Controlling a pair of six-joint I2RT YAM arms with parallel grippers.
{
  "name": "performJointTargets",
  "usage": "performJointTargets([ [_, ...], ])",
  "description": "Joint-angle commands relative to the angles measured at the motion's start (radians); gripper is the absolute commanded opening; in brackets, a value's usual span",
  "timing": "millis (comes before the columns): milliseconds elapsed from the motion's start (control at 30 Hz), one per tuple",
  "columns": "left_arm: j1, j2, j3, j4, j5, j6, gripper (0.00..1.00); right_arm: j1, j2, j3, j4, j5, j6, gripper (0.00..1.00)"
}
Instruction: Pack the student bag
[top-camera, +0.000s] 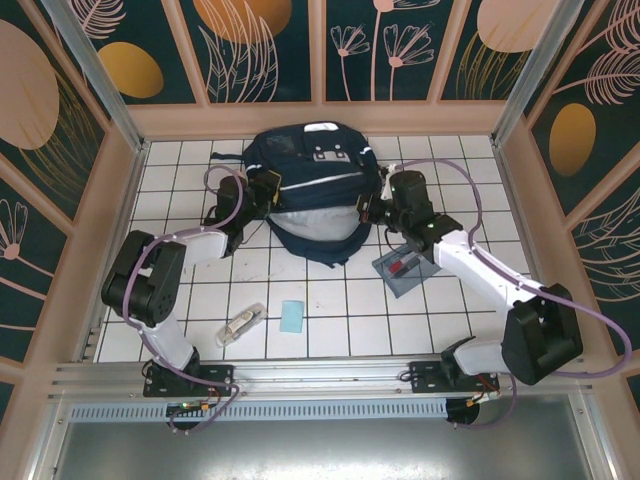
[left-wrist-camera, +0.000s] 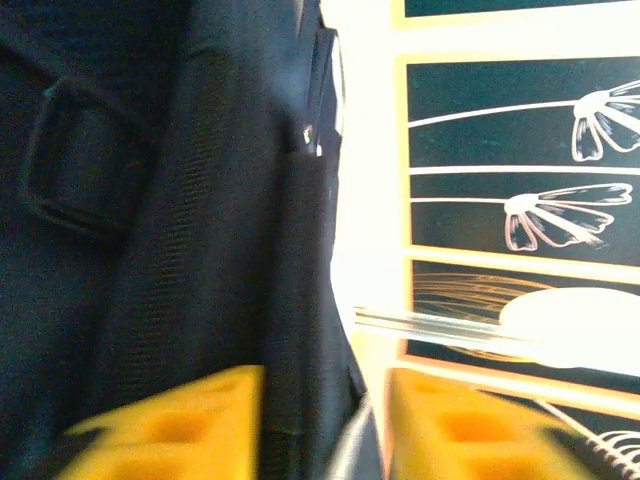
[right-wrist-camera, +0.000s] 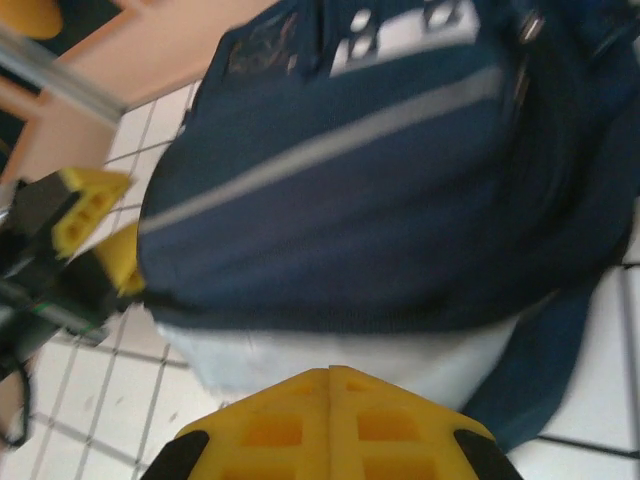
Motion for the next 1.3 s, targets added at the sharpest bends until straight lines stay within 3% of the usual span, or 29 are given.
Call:
performJointTargets([
  [0,0.010,-0.141,-0.014,-0.149,-0.003,0.195,0.65,-0.043,-0.004,0.028,-0.092,0.157,-0.077,0.01],
  [133,0.016,-0.248,-0.001,-0.354,-0.074,0.363,0.73,-0.109,0.048,0.010,-0.042,0.061,-0.059,0.23],
  [267,0.016,-0.288,0.062,-0.529,-0.112,0.549,0.74,-0.137,0.131,-0.006,0.036,-0.010,-0.031,0.62],
  [333,0.015,-0.283,0.089,-0.584,-0.114,0.605,0.75,-0.144,0.184,-0.008,0.081,-0.042,-0.021,0.70],
  [467,0.016,-0.264,0.105,-0.616,-0.092,0.657,0.75,-0.163,0.292,0.000,0.163,-0.104,0.008,0.71],
  [533,0.016,-0.242,0.166,-0.642,-0.068,0.727,0.75,-0.167,0.339,0.024,0.149,-0.080,0.040,0.67],
  [700,0.015,-0.166,0.399,-0.885,-0.124,0.958,0.73,-0.131,0.414,0.021,0.235,-0.126,0.141,0.36],
  [867,0.016,-0.191,0.409,-0.849,-0.144,0.979,0.74,-0.018,0.459,0.046,0.298,-0.165,0.228,0.24],
  [1033,0.016,-0.227,0.389,-0.783,-0.153,0.962,0.75,0.104,0.482,0.073,0.397,-0.242,0.359,0.31],
  [1167,0.016,-0.233,0.400,-0.773,-0.184,0.986,0.75,0.130,0.450,0.099,0.398,-0.302,0.356,0.50],
  [1267,0.015,-0.213,0.421,-0.785,-0.177,1.015,0.76,0.115,0.390,0.113,0.305,-0.333,0.284,0.60],
])
